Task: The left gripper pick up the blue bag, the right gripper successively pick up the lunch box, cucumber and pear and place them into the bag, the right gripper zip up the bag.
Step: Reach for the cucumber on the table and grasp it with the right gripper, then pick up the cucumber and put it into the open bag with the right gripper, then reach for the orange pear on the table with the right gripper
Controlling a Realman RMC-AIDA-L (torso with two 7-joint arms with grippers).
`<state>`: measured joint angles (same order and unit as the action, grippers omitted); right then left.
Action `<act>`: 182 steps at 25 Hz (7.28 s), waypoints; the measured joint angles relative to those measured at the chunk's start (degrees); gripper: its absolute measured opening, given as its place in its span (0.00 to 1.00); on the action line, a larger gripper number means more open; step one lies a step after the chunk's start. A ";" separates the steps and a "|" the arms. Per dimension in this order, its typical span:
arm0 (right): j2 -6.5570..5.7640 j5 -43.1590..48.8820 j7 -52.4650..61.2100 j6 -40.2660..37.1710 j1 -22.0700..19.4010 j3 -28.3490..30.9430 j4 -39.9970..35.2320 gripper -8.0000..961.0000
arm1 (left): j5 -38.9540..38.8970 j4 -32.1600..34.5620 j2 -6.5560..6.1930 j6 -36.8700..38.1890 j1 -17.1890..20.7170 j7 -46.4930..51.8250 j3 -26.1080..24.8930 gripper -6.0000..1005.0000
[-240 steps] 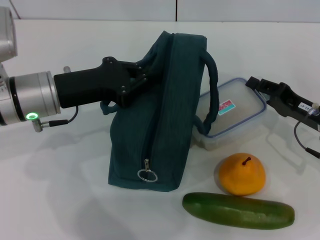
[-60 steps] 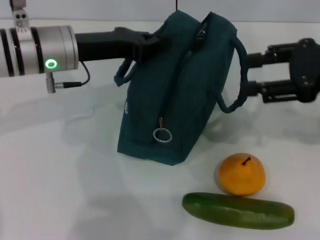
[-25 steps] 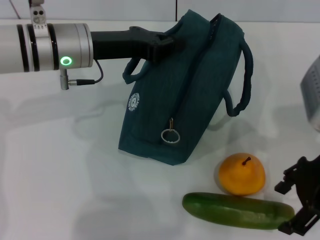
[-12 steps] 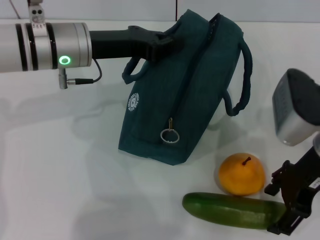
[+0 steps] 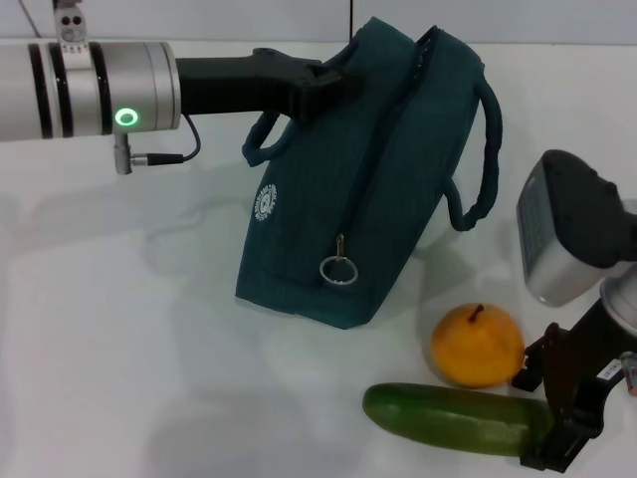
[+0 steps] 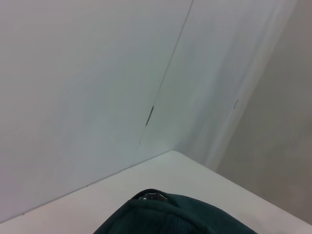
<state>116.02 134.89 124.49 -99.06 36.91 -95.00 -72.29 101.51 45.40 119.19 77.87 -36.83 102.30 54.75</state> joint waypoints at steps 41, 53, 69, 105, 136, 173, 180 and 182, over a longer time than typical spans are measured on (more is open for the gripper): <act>-0.62 -27.26 -20.07 -16.72 -4.37 29.04 -1.71 0.66 | -0.21 0.13 -0.15 -0.01 0.02 -1.17 -0.44 0.06; -0.43 -60.96 -48.70 -8.82 -11.72 38.84 20.11 0.68 | -1.51 0.37 -0.10 -0.01 0.28 -4.01 -1.26 0.06; -0.18 -68.99 -59.68 9.45 -1.69 38.00 43.52 0.71 | -2.70 0.91 -0.05 0.44 -0.58 -3.85 -1.67 0.07; -0.09 -68.65 -61.59 18.60 -0.06 23.38 43.99 0.77 | -2.36 0.38 0.09 0.44 -2.10 -3.93 -1.49 0.07; -6.05 -62.02 -54.66 5.90 -14.03 23.68 24.92 0.74 | -2.32 0.54 0.02 0.38 -1.66 -4.01 -1.51 0.07; -0.71 -50.72 -72.93 7.94 -16.20 25.81 42.85 0.41 | -2.77 -1.81 0.35 -0.01 -2.28 -5.71 -0.97 0.08; -0.71 -50.65 -72.91 9.34 -15.34 24.29 43.37 0.36 | -2.81 -1.81 0.34 -0.01 -2.59 -5.71 -0.96 0.08; -0.71 -50.63 -72.78 9.41 -15.15 23.84 43.38 0.35 | -2.82 -1.81 0.34 -0.01 -2.61 -5.71 -0.96 0.08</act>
<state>115.31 84.26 51.70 -89.65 21.76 -71.16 -28.92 98.70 43.59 119.53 77.87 -39.44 96.59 53.79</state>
